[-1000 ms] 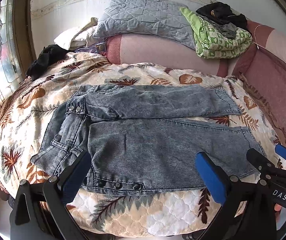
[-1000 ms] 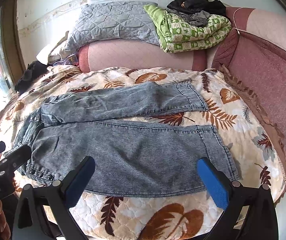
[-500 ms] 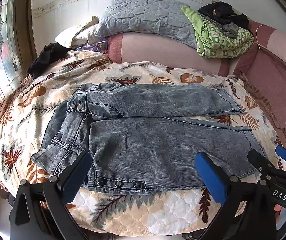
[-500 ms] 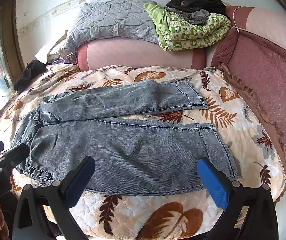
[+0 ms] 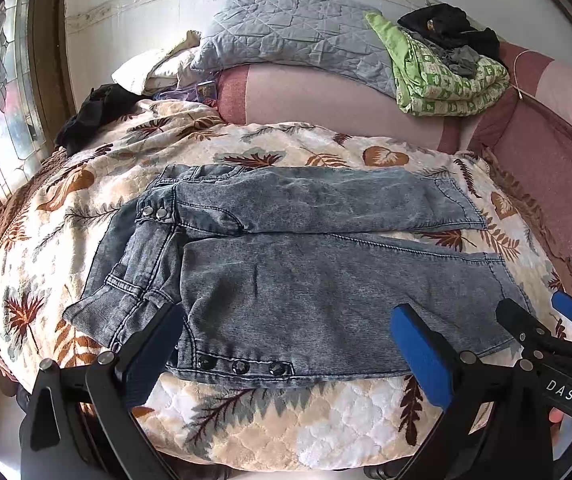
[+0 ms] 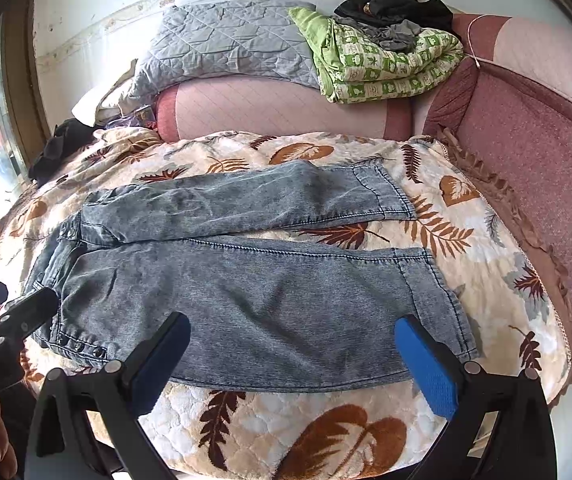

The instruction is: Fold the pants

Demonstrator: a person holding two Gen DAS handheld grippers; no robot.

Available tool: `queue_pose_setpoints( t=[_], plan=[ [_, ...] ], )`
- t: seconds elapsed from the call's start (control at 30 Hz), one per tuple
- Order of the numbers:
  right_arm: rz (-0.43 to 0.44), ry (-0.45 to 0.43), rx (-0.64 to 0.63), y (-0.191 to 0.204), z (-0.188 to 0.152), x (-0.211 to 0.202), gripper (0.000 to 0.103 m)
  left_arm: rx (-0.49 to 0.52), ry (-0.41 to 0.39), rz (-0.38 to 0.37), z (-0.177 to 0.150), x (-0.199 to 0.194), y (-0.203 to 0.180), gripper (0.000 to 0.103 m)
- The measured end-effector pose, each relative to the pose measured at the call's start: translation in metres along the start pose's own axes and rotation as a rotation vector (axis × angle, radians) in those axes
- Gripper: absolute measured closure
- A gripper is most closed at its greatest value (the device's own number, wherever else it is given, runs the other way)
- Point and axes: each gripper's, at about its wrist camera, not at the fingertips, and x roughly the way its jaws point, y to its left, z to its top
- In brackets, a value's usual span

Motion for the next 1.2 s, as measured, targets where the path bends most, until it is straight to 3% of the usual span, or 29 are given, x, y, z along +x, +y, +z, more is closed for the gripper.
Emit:
queue_pose_setpoints(
  t=[0.9, 1.0, 1.13, 1.2],
  plan=[
    [0.007, 0.006, -0.009, 0.005, 0.002, 0.002, 0.0, -0.004, 0.011, -0.004, 0.0, 0.002, 0.003, 0.0],
    [0.05, 0.035, 0.014, 0.0, 0.002, 0.007, 0.0, -0.019, 0.052, -0.04, -0.001, 0.012, 0.01, 0.0],
    [0.108, 0.088, 0.06, -0.023, 0.002, 0.022, 0.0, -0.045, 0.216, -0.103, -0.011, 0.048, 0.03, 0.0],
    [0.107, 0.107, 0.087, -0.039, 0.004, 0.031, 0.0, -0.06, 0.239, -0.1, -0.018, 0.058, 0.039, 0.0]
  ],
)
